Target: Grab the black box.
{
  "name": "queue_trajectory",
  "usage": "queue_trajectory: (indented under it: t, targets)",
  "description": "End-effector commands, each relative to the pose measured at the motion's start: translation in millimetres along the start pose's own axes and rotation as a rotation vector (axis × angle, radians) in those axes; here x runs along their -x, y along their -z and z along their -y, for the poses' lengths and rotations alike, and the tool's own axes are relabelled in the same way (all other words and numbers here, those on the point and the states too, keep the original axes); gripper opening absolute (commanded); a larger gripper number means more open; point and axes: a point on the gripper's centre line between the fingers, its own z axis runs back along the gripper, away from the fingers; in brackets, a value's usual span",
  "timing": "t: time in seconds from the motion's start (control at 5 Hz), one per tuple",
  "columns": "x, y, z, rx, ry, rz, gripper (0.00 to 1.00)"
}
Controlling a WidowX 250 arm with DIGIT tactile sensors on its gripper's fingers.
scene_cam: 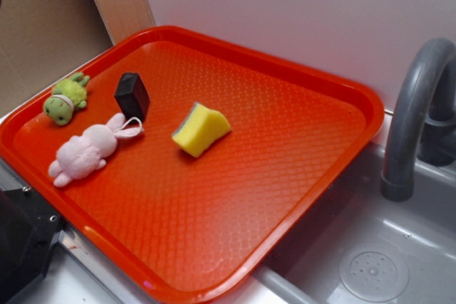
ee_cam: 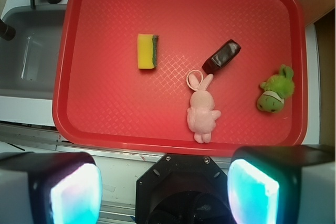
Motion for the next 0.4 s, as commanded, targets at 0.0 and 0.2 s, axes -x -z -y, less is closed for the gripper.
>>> queue_trajectory:
  t: [0.0,0.2]
  targets:
    - [0.0,0.0,0.0,0.0,0.0,0.0,1.0]
    - [-18.8,39.2,-46.3,-0.245,-0.228,0.054,1.0]
